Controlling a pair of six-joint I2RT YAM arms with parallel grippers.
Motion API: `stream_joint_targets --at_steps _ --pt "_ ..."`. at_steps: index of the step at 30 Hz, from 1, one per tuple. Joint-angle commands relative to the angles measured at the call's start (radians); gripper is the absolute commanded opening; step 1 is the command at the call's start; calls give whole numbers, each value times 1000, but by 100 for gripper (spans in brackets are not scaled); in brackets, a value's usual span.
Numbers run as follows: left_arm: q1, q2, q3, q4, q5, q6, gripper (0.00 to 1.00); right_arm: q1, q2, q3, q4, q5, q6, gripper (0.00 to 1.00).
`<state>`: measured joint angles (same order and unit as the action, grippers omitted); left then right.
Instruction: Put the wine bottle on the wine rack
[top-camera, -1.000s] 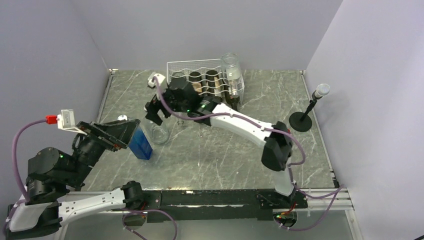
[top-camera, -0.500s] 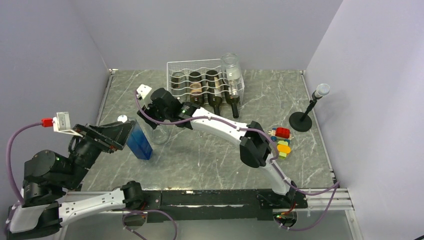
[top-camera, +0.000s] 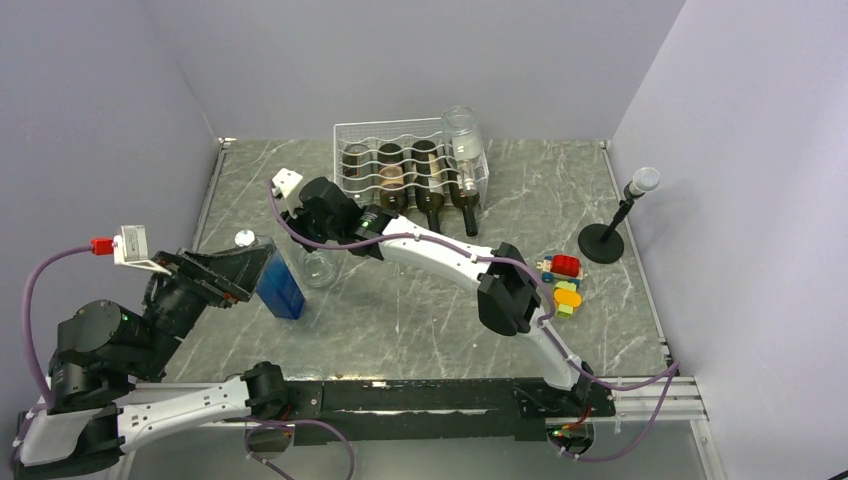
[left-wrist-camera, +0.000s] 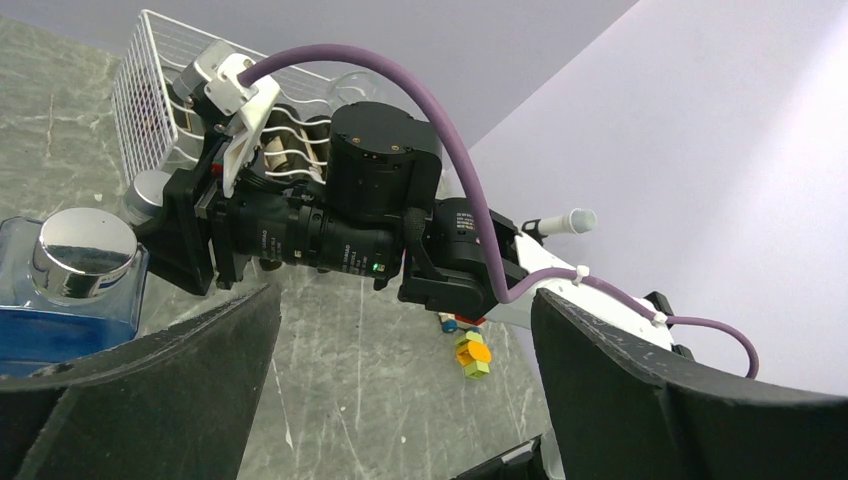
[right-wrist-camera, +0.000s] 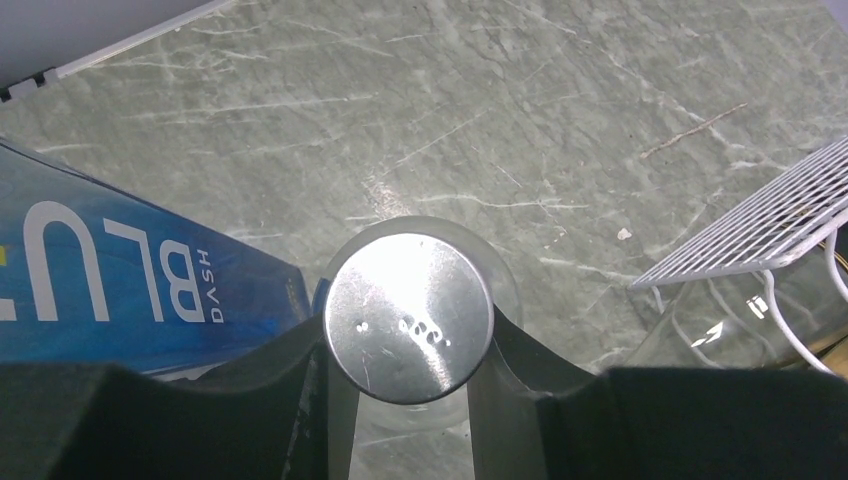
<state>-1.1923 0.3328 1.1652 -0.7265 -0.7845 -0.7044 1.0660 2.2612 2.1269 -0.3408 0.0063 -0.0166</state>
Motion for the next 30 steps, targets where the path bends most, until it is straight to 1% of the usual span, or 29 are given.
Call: stream_joint_targets --at_steps 1,5,10,13,17,20,25,28,30 --pt "2 -4 7 -14 -12 -24 99 -7 -58 5 0 20 -2 0" --pt "2 -3 -11 -16 -7 -35 99 -22 -149 -97 -17 14 58 0" --pt "2 21 -33 -6 19 -22 99 -43 -309 -281 -35 25 123 0" --pt "2 47 -51 8 61 -3 99 -52 -412 -375 -58 36 150 0" --pt "2 84 -104 51 138 22 99 -57 -523 -460 -110 52 173 0" --pt "2 117 -177 108 189 20 99 -57 -602 -534 -126 58 193 0" --pt "2 224 -326 210 203 -48 99 -58 -717 -674 -123 84 230 0" --pt "1 294 -427 313 221 -61 99 -61 -779 -728 -125 93 259 0" --pt "0 335 -503 430 247 -51 99 -63 -816 -759 -127 93 282 0"
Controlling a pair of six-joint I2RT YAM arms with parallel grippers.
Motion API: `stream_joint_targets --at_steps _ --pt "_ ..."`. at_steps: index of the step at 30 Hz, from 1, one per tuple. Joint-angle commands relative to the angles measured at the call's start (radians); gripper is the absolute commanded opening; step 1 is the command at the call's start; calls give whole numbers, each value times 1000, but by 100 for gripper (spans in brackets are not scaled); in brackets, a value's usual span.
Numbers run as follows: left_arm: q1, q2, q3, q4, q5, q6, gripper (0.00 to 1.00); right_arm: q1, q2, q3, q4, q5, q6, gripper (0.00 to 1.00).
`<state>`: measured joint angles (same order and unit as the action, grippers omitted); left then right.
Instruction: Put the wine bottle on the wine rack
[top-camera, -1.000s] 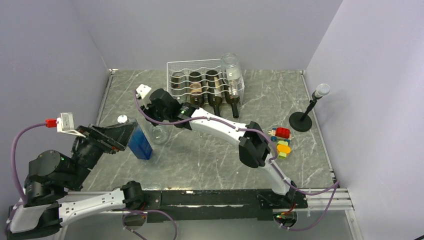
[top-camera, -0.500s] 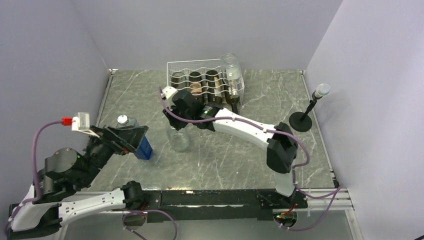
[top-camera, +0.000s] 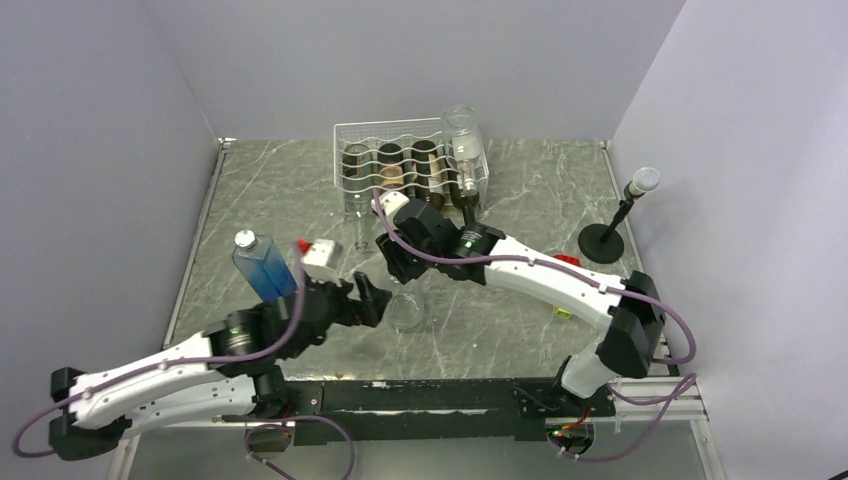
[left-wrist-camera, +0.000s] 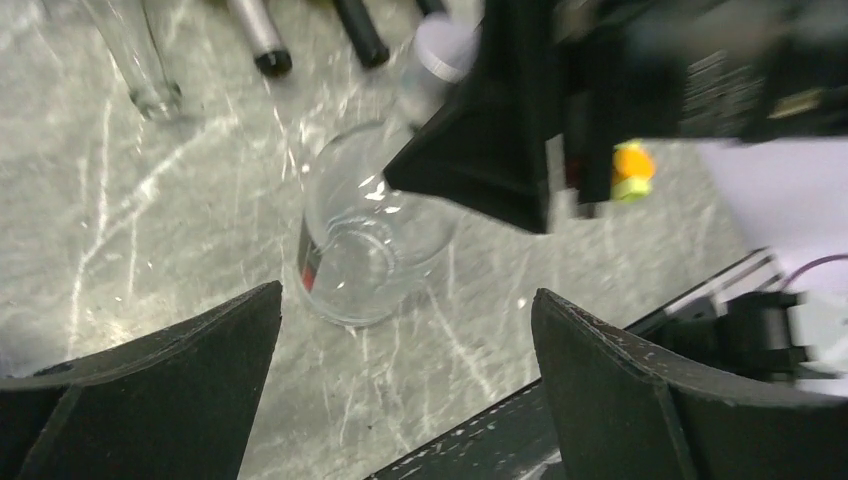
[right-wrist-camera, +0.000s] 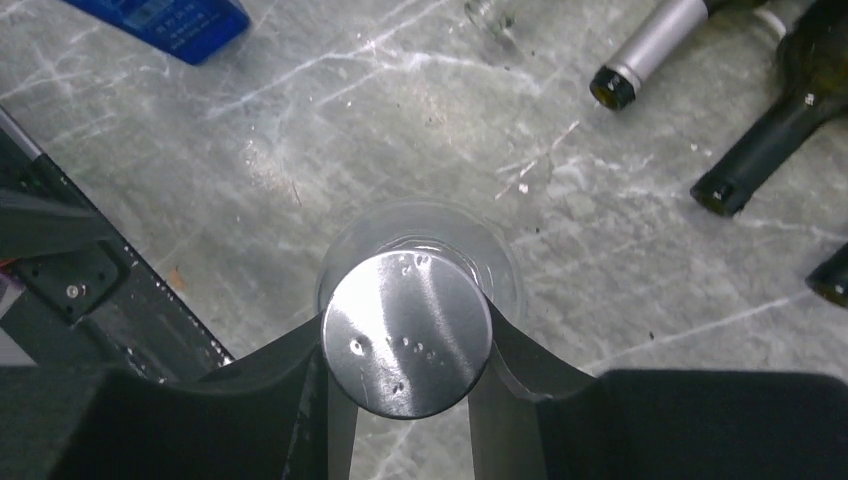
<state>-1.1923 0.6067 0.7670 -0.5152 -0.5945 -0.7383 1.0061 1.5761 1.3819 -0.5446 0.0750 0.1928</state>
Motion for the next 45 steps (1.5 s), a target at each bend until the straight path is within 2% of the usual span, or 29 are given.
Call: stream_joint_targets --at_steps 1,7,9,13,16,18,21,24,31,36,41,45 --pt "-4 83 -137 272 67 -10 99 -3 -148 -30 76 24 86 0" --pt "-80 206 -314 590 5 24 99 -3 -243 -130 62 4 195 0" --pt "-127 263 -355 685 -69 21 99 -3 -268 -166 59 -10 241 0" --pt "-235 423 -363 776 -233 28 99 -4 -314 -223 23 -15 307 0" --pt "-300 588 -293 789 -302 56 99 -3 -347 -261 1 -36 346 0" --pt "-327 711 -222 724 -345 36 99 -6 -370 -279 -14 -52 363 0" --pt "-340 814 -147 621 -377 -16 99 -21 -409 -313 -34 -102 375 0" --pt "-340 821 -151 653 -353 -13 99 -50 -450 -349 -53 -158 378 0" --pt "-294 714 -243 726 -305 -40 97 -139 -543 -443 -68 -311 380 0" --pt "-243 709 -216 660 -311 -42 99 -163 -574 -474 -114 -396 361 0" --pt "-206 683 -229 691 -270 4 99 -179 -595 -499 -167 -444 338 0" --pt "-204 655 -264 758 -233 59 99 -180 -616 -513 -179 -410 319 0"
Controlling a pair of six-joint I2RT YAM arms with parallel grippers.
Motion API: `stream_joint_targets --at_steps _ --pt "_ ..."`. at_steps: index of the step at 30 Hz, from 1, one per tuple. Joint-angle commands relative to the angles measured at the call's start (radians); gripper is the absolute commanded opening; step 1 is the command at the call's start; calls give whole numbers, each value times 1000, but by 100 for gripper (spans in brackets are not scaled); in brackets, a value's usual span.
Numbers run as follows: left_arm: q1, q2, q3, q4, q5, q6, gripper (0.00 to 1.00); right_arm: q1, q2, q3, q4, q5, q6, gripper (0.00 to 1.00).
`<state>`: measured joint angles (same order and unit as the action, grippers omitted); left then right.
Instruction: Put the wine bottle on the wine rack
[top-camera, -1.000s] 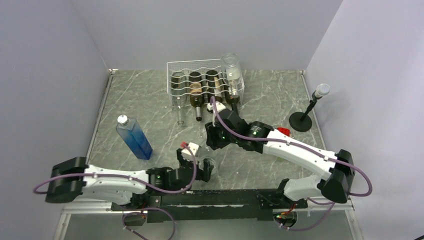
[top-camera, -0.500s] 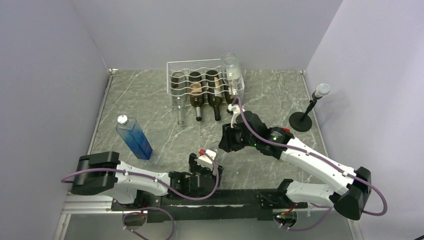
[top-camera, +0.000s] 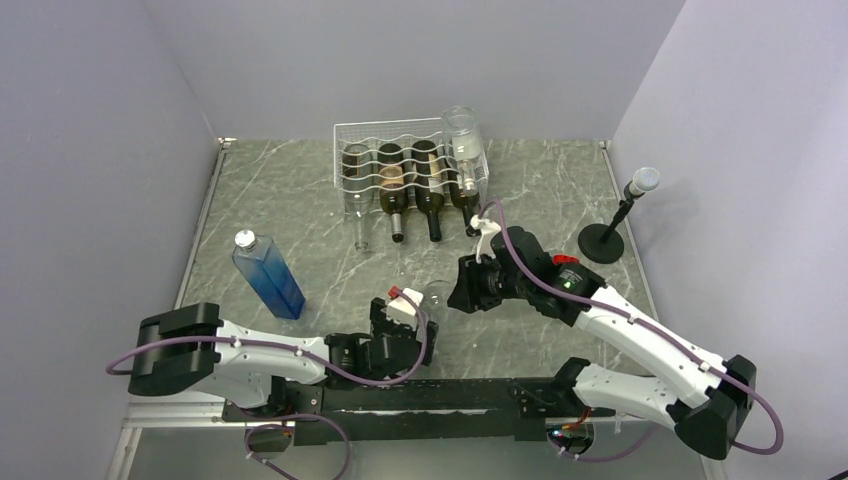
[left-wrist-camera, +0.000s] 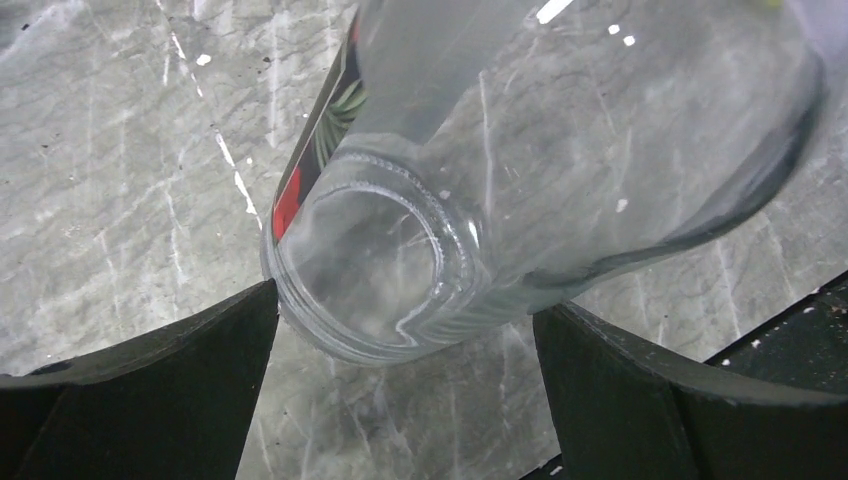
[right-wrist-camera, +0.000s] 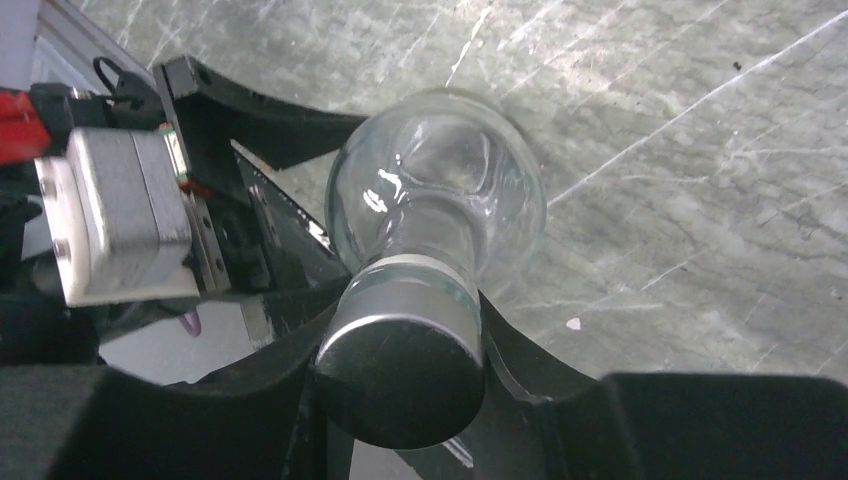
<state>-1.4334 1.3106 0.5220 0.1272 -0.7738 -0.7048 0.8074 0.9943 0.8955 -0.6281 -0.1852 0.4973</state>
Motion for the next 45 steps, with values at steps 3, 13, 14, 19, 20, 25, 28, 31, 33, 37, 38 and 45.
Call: stream_joint_targets --at_steps 3,13,14,19,20,25,28,31,33,37,38,45 --pt "38 -72 -67 200 -5 90 99 23 -51 -20 -76 -92 1 0" --pt "38 -161 -163 379 140 198 99 214 100 207 -121 207 -47 0" --pt "38 -167 -166 376 139 195 99 234 121 229 -130 237 -49 0" --pt "38 -227 -211 359 132 161 99 323 243 348 -205 362 -57 0" --pt "39 -247 -225 355 131 152 99 336 262 367 -218 381 -58 2" --pt "36 -378 -303 323 131 108 99 370 325 426 -238 416 -60 37" --pt "36 -472 -324 269 123 92 99 370 345 439 -222 411 -63 51" --pt "36 -566 -302 156 127 88 99 371 360 441 -192 411 -62 65" --pt "36 -632 -282 80 131 87 100 371 371 454 -190 409 -57 70" --pt "36 -777 -276 -29 124 83 99 371 395 476 -170 402 -72 75" --pt "36 -816 -278 -57 118 79 99 369 406 486 -170 401 -76 75" --pt "36 -1016 -278 -199 112 61 99 362 499 536 -183 391 -95 66"
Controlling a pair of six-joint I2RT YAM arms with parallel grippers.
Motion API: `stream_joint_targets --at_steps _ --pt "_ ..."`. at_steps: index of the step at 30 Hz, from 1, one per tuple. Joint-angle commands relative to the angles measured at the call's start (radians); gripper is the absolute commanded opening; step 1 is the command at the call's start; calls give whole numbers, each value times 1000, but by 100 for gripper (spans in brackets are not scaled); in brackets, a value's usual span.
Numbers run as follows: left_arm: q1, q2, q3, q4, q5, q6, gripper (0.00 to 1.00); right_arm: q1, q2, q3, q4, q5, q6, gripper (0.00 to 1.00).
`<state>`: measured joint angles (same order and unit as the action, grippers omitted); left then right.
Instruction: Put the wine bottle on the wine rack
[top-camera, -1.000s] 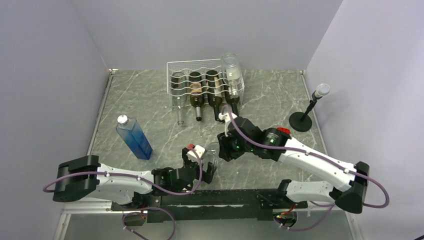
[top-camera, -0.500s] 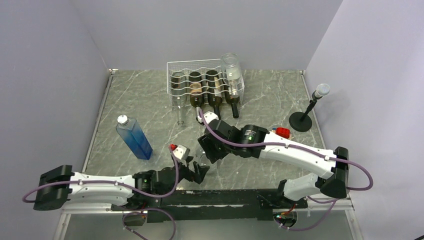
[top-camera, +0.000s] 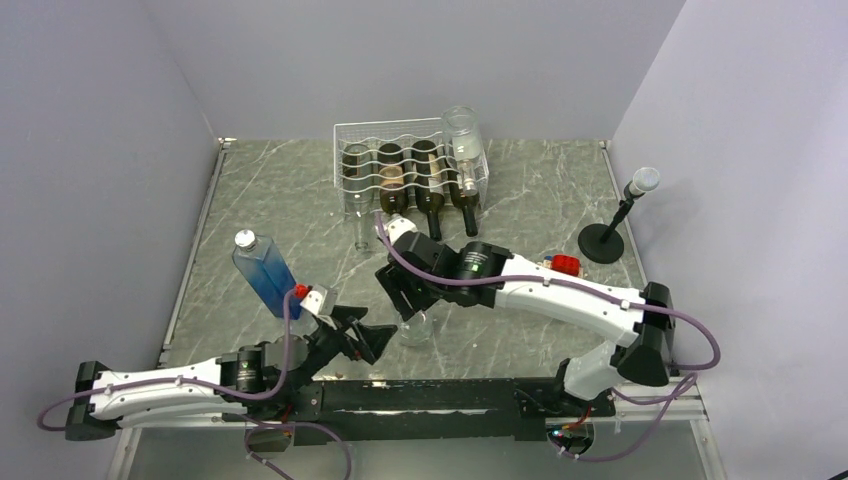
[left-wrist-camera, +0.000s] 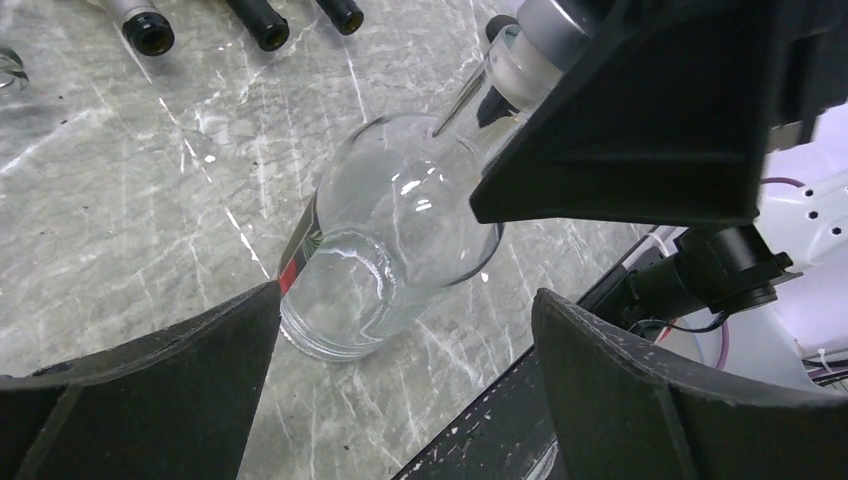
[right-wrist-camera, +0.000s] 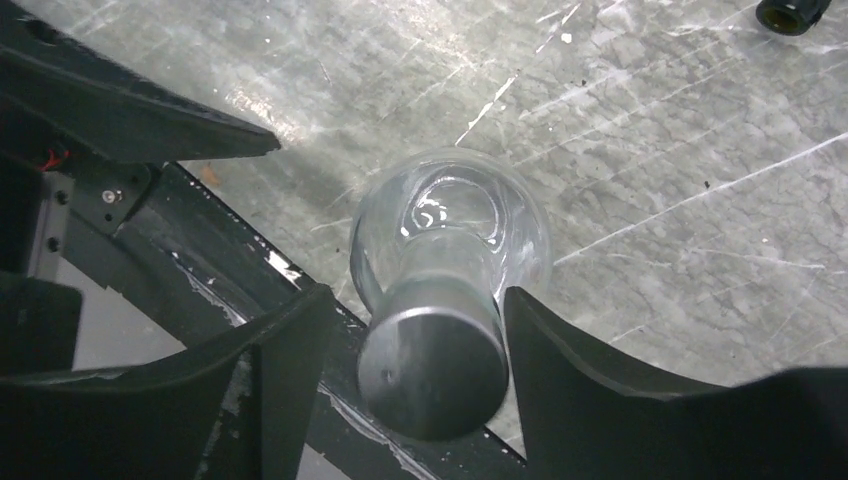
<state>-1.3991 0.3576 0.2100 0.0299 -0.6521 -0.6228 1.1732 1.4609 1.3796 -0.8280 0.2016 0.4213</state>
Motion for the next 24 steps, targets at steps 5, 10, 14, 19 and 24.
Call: stream_joint_targets --at_steps 5,10,14,19,24 --pt "2 -81 38 -114 -6 -25 99 -16 54 67 -9 -3 -18 47" --pt "2 -26 54 -106 -12 -18 99 -34 47 63 -29 -24 -25 1" --pt "2 27 73 -107 -24 -17 99 -81 13 33 9 -85 -27 0" --pt "2 59 94 -121 -30 -27 99 -234 -117 -102 185 -323 -11 0" --pt "2 44 111 -158 -41 -42 99 -402 -256 -197 340 -489 80 0"
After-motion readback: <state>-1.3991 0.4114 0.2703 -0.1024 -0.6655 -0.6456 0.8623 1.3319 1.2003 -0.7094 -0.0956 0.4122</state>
